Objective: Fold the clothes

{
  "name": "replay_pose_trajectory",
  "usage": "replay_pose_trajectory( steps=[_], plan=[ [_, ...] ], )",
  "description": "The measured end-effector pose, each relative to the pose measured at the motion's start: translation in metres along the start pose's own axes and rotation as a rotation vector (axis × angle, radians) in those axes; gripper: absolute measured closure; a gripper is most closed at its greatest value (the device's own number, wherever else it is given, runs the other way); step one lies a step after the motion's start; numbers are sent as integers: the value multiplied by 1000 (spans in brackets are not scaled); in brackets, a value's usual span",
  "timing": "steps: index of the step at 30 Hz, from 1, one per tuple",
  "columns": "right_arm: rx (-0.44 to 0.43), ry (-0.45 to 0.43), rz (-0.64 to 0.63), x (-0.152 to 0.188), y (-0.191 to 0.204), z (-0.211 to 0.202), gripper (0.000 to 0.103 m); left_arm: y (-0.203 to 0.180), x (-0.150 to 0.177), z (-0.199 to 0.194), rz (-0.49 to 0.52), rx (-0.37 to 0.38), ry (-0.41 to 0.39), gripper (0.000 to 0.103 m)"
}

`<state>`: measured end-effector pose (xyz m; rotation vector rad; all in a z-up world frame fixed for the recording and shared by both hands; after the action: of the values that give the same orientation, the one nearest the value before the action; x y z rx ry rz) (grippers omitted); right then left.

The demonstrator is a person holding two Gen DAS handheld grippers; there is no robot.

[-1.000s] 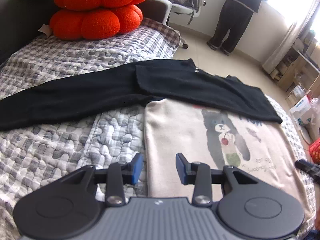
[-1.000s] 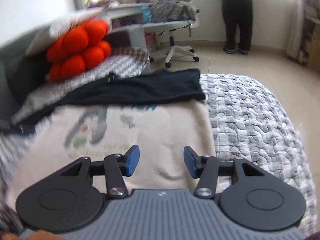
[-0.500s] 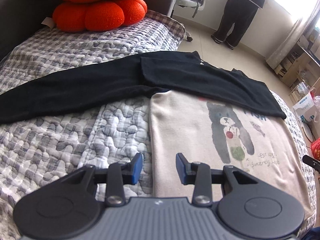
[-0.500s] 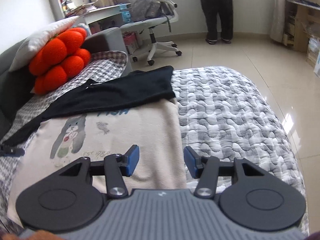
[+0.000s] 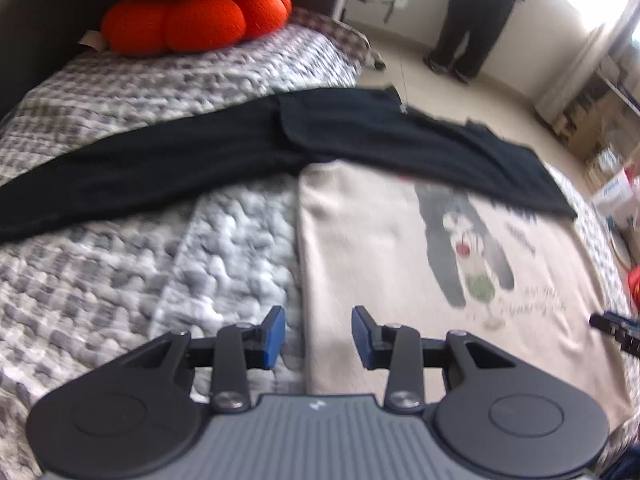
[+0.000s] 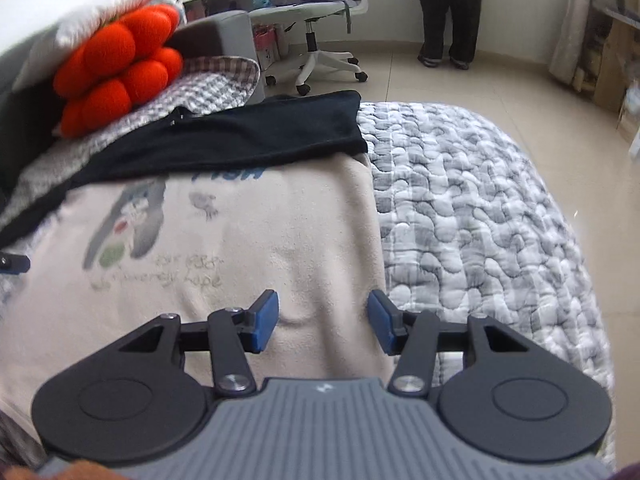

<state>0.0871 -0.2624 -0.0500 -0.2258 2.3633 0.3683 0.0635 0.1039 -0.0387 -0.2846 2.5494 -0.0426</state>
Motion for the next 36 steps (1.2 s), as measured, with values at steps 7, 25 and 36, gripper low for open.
replay_pose_trajectory(
  steps=[7,25,36],
  plan=[
    [30,-21,2,0,-1,-1,48,-6,6,4,45,-27,2,65],
    [22,-11,-155,9,35,9,46,-8,3,5,29,-45,-2,65],
    [33,-25,-170,10,41,10,44,4,-1,0,-23,-42,-14,65]
  ],
)
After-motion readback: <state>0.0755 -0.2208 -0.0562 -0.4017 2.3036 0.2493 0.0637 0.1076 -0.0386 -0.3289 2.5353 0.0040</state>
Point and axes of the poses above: each gripper's, at about its wrist camera, not at the fingertips, and z roughly the way its jaws point, y to its left, x to its underside, the point moved 1 cm from there along z, roughly the way its jaws point, and after that the axes turned 6 degrees about -x, right-handed, at the moved point
